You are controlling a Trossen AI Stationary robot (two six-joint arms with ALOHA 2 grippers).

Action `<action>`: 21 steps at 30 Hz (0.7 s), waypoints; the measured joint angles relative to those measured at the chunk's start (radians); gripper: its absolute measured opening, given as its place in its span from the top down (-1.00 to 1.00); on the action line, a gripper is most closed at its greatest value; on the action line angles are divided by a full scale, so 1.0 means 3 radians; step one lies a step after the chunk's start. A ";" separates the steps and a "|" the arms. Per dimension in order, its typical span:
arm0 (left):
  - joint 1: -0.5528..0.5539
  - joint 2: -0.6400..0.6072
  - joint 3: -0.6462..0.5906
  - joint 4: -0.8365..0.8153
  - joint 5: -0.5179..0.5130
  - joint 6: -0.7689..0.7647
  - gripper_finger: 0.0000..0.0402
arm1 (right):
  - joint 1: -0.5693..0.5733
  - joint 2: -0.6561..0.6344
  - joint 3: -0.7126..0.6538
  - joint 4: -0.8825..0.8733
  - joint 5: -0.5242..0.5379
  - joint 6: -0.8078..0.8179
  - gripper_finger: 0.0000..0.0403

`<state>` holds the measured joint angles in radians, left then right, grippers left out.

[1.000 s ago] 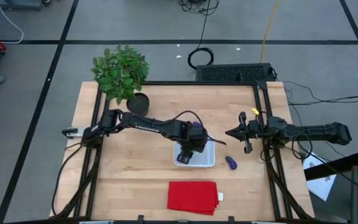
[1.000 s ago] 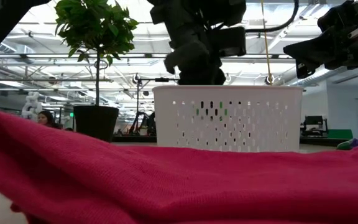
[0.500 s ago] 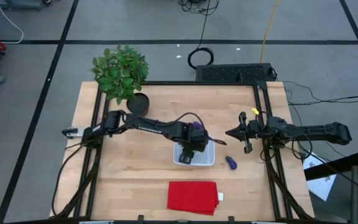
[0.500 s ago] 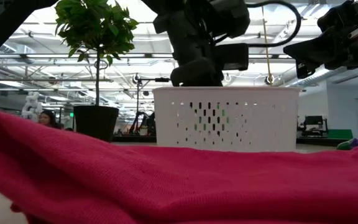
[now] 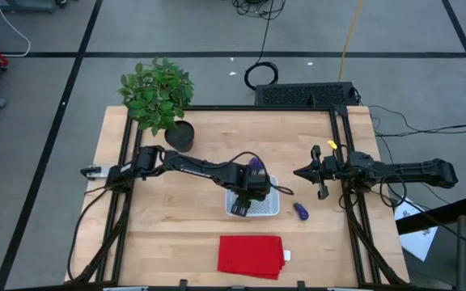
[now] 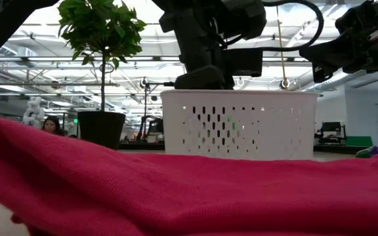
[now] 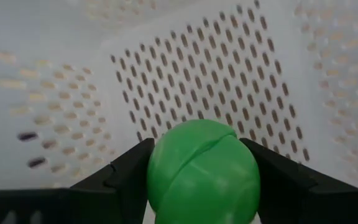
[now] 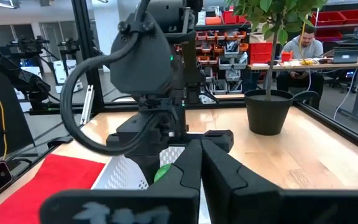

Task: Pick and placing Produce into tupperware
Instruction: Put the green guava into the white bin

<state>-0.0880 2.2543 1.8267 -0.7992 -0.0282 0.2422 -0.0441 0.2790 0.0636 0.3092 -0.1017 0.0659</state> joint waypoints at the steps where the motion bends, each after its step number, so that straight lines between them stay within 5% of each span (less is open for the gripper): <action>1: -0.0005 0.0000 0.0000 -0.0023 0.0000 -0.0033 -0.14 | -0.0001 0.0000 0.0000 0.0000 0.0000 0.0000 1.00; 21: -0.0042 -0.0004 0.0000 -0.0261 0.0070 -0.0215 -0.14 | -0.0001 0.0000 0.0000 0.0038 0.0000 0.0000 1.00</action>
<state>-0.1005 2.2532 1.8267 -0.8776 -0.0072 0.1777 -0.0444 0.2790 0.0637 0.3206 -0.1017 0.0660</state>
